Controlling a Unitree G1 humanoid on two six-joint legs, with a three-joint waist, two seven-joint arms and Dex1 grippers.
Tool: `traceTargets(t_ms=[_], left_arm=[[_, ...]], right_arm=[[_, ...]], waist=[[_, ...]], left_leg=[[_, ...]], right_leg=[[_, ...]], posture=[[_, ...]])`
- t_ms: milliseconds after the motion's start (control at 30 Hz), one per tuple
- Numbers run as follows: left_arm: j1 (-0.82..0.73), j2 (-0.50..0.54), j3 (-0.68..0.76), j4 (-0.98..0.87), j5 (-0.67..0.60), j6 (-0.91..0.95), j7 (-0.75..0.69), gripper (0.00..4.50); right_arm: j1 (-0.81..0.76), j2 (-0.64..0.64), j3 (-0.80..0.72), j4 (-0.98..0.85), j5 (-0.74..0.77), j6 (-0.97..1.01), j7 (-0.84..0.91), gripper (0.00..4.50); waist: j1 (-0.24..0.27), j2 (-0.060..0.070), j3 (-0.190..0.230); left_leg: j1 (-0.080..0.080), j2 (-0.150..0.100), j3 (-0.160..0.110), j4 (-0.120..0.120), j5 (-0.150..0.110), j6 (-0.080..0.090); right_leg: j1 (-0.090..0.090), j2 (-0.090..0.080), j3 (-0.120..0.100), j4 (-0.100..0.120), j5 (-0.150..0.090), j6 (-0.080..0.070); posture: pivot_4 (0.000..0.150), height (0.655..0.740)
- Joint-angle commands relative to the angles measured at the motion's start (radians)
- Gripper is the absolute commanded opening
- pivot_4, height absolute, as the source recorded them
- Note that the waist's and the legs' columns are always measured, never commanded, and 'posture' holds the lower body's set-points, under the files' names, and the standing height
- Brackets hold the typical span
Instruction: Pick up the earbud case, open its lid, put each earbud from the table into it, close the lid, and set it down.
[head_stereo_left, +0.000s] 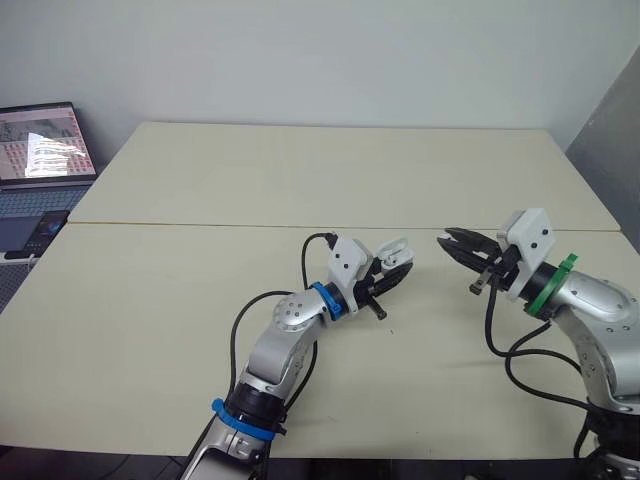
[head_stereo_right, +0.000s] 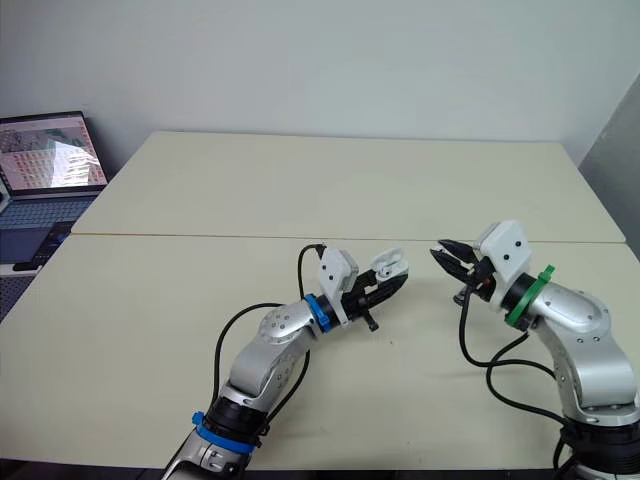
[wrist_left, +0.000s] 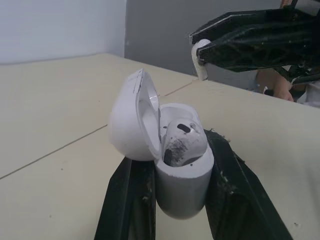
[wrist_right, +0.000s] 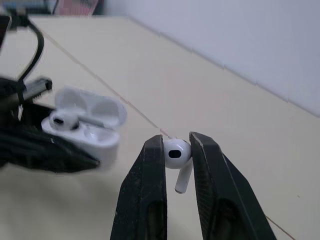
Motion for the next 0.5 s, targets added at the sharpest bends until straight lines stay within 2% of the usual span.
traceTargets(t_ms=[33,233,500], left_arm=[[-0.008,-0.016,0.015,-0.009,-0.013,-0.032,-0.002,0.82],[0.018,-0.017,0.004,-0.037,-0.051,-0.034,-0.055,0.82],[0.025,-0.019,0.021,-0.053,-0.085,-0.008,-0.057,0.82]], right_arm=[[-0.038,0.064,-0.027,-0.100,0.096,0.048,-0.097,0.34],[-0.034,0.180,0.058,-0.151,0.139,0.073,-0.204,0.34],[0.066,0.166,0.127,-0.155,0.103,-0.007,-0.204,0.34]], waist=[[0.000,0.000,0.000],[-0.003,0.001,0.000],[-0.004,0.001,0.000]], left_leg=[[0.000,0.000,0.000,0.000,0.000,0.000],[0.000,0.000,0.000,0.000,0.000,0.000],[0.000,0.000,0.000,0.000,0.000,0.000]], right_leg=[[0.000,0.000,0.000,0.000,0.000,0.000],[0.000,0.000,-0.001,0.000,0.000,0.000],[0.000,0.000,-0.002,0.000,0.000,0.000]], posture=[[0.150,0.7400],[0.150,0.7400],[0.150,0.7400]])
